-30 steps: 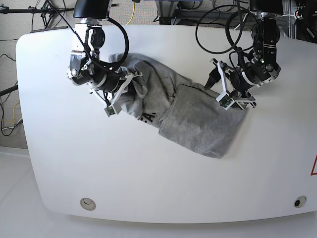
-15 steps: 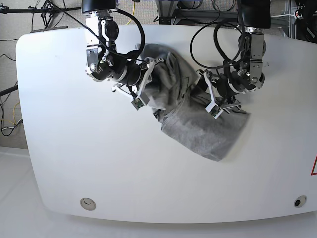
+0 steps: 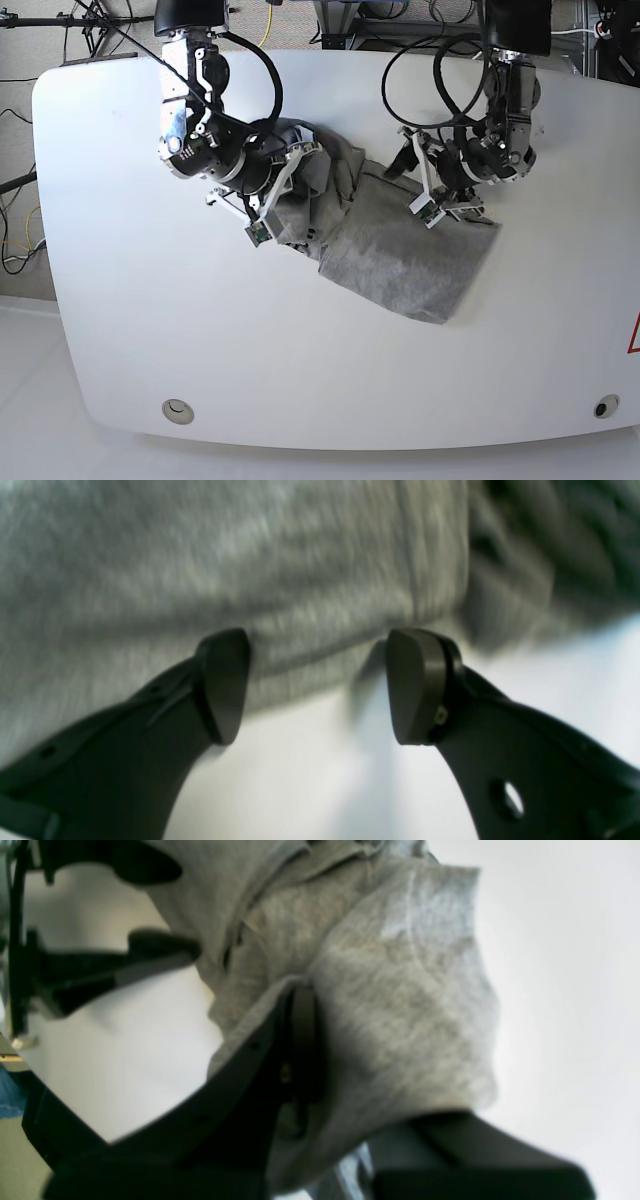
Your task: Fold the T-shirt properly
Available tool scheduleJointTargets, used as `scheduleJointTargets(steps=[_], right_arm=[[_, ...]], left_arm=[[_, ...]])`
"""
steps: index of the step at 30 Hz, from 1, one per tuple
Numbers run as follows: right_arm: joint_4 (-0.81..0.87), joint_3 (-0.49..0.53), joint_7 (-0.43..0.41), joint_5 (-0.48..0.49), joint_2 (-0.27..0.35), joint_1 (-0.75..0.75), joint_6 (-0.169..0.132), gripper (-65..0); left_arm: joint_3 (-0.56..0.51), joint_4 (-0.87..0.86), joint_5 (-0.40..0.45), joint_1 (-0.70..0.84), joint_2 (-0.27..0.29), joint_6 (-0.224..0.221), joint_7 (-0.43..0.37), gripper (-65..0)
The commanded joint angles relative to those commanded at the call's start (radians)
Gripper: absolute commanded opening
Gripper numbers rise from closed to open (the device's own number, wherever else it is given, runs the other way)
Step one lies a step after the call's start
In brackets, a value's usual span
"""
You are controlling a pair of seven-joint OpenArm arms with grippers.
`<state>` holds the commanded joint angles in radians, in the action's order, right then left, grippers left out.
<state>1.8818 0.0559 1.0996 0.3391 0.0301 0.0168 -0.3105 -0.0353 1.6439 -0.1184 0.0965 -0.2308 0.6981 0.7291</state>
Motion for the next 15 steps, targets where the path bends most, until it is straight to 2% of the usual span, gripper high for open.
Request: scheduleJointTargets(steps=[1,3,9,10,13,15], right_arm=[[-0.009,-0.003,0.001,-0.021,-0.003,-0.011,0.012,-65.0],[-0.019,-0.007,0.003,-0.025,-0.009,-0.020,0.014,-65.0],[-0.048,-0.041,0.011,-0.020,-0.040,-0.028,-0.003,-65.0],[-0.040,-0.020,0.027,-0.036,-0.022,-0.004,0.014,-61.7],[-0.040,-0.020,0.027,-0.036,-0.022,-0.004,0.014,-65.0],[-0.040,-0.020,0.027,-0.036,-0.022,-0.004,0.014,-65.0]], left_arm=[[-0.002,0.036,0.005,0.019,-0.013,0.000,0.011,-24.5],[0.002,0.052,0.004,0.031,-0.019,0.000,0.014,-24.6],[-0.001,0.059,0.006,0.062,-0.025,0.000,0.005,-24.8],[0.007,0.046,0.024,0.047,-0.029,-0.004,0.043,-25.0],[0.007,0.049,0.026,0.027,-0.029,-0.004,0.043,-25.0],[0.008,0.051,0.026,0.021,-0.029,-0.004,0.043,-25.0]])
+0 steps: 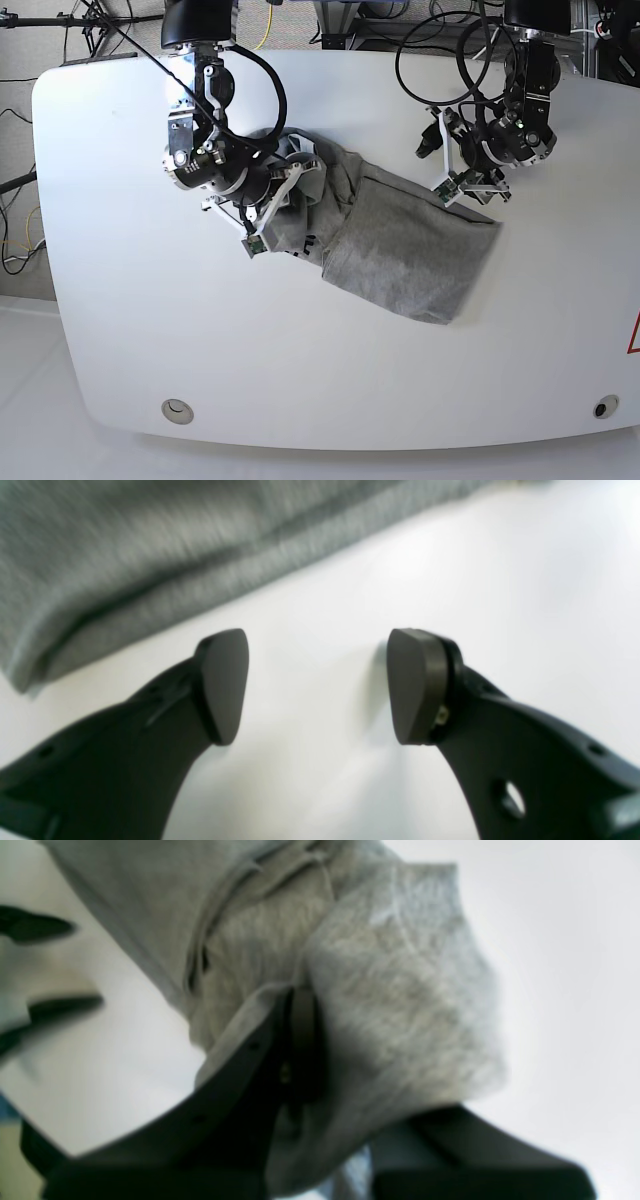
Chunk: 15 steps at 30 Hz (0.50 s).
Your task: Fold the T-shirt properly
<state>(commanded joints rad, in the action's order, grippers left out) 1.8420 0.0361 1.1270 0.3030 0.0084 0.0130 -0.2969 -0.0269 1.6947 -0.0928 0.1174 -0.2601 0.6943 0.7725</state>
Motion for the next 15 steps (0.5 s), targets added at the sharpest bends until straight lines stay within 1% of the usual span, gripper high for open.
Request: scheduleJointTargets(steps=[9,15], right_arm=[[0.008,0.000,0.000,0.000,0.000,0.000,0.000,-65.0],[0.008,0.000,0.000,0.000,0.000,0.000,0.000,-65.0]], left_arm=[[0.005,0.041,-0.002,-0.005,0.000,0.000,0.000,-25.0],[0.071,0.086,-0.002,-0.005,0.000,0.000,0.000,-25.0]])
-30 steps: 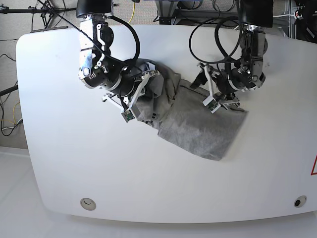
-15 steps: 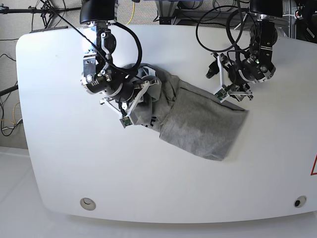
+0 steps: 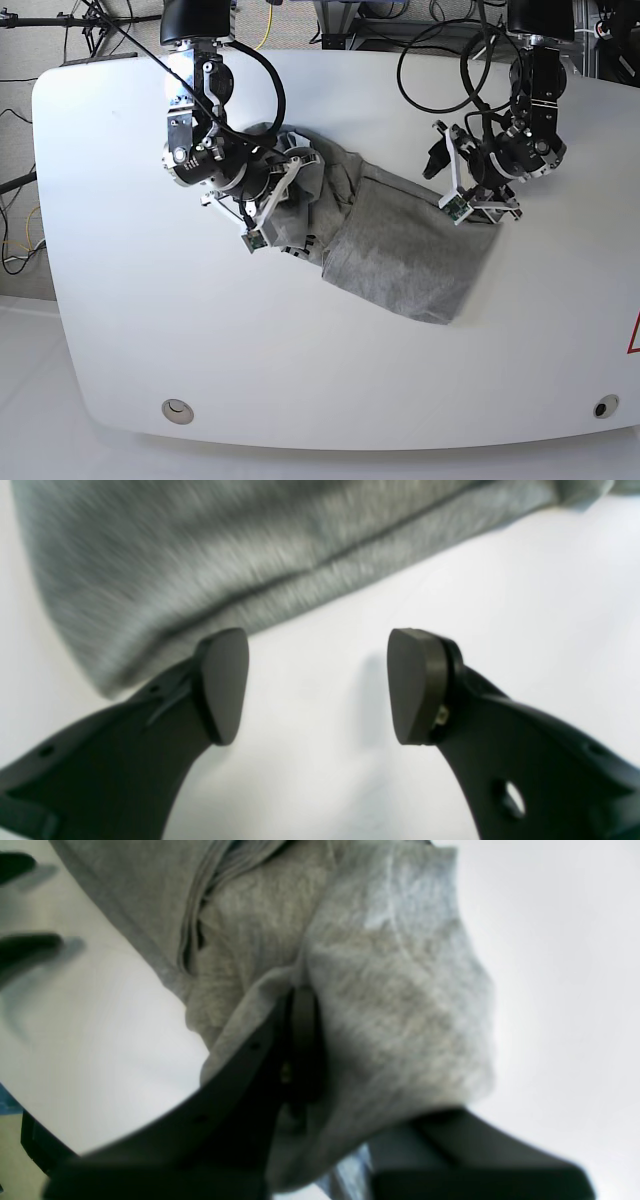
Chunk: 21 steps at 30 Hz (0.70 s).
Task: Fold the T-shirt properly
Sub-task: 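Release the left gripper and move it to the bundle's opposite end, grasping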
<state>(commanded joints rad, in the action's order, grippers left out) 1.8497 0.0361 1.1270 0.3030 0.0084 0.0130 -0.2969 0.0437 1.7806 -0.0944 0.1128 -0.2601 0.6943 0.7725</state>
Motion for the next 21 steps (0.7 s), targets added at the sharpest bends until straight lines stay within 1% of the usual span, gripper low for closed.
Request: scheduleJointTargets(steps=[4,9,10,15,21], right_arm=[[0.000,0.000,0.000,0.000,0.000,0.000,0.000,-65.0],[0.000,0.000,0.000,0.000,0.000,-0.003,0.000,-65.0],[0.000,0.000,0.000,0.000,0.000,-0.003,0.000,-65.0],[-0.002,0.000,0.000,0.000,0.000,-0.005,0.000,-65.0],[-0.005,0.000,0.000,-0.002,0.000,-0.003,0.000,-65.0]], left_arm=[[0.012,0.000,0.002,-0.031,-0.003,0.000,0.000,-25.0],[0.017,-0.008,0.003,-0.072,-0.054,0.000,0.000,-25.0],[0.018,-0.009,0.003,-0.080,-0.057,0.000,-0.002,-25.0],[0.018,-0.055,0.003,-0.138,-0.058,0.000,-0.005,-25.0],[0.018,-0.176,0.003,-0.238,-0.058,-0.003,-0.006,-25.0]])
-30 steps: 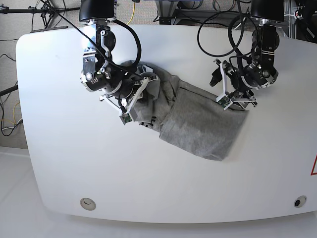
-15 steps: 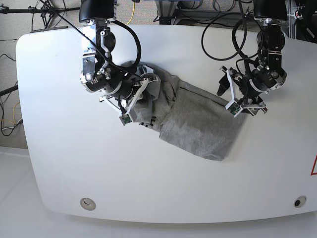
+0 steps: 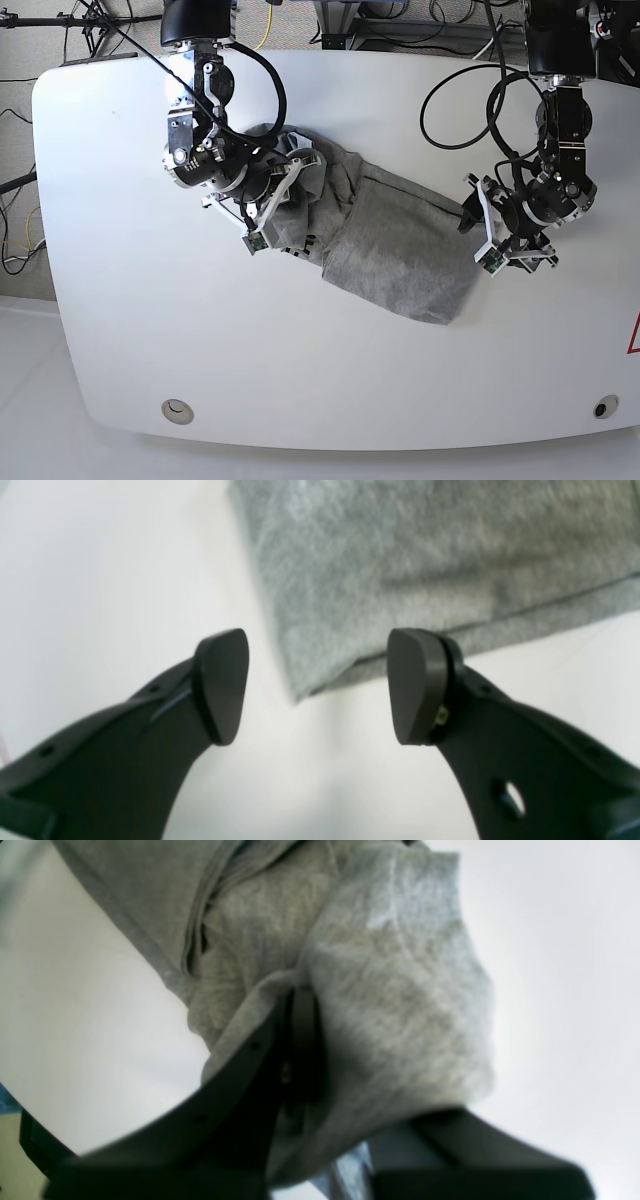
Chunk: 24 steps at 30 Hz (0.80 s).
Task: Fold the T-shirt properly
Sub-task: 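Release the left gripper and move it to the bundle's opposite end, grasping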
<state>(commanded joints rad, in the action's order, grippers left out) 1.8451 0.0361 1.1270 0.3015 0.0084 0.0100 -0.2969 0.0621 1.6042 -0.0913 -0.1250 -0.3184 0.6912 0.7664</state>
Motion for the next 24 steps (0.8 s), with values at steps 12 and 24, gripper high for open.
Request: scheduleJointTargets(steps=[12,24], right_arm=[[0.000,0.000,0.000,-0.002,0.002,0.003,0.000,-65.0],[0.002,0.000,0.000,0.000,0.003,0.003,0.000,-65.0]], left_arm=[[-0.002,-0.311,0.000,-0.153,0.002,-0.002,-0.071,-25.2],[-0.005,-0.503,0.000,-0.124,0.002,-0.003,-0.169,-28.7]])
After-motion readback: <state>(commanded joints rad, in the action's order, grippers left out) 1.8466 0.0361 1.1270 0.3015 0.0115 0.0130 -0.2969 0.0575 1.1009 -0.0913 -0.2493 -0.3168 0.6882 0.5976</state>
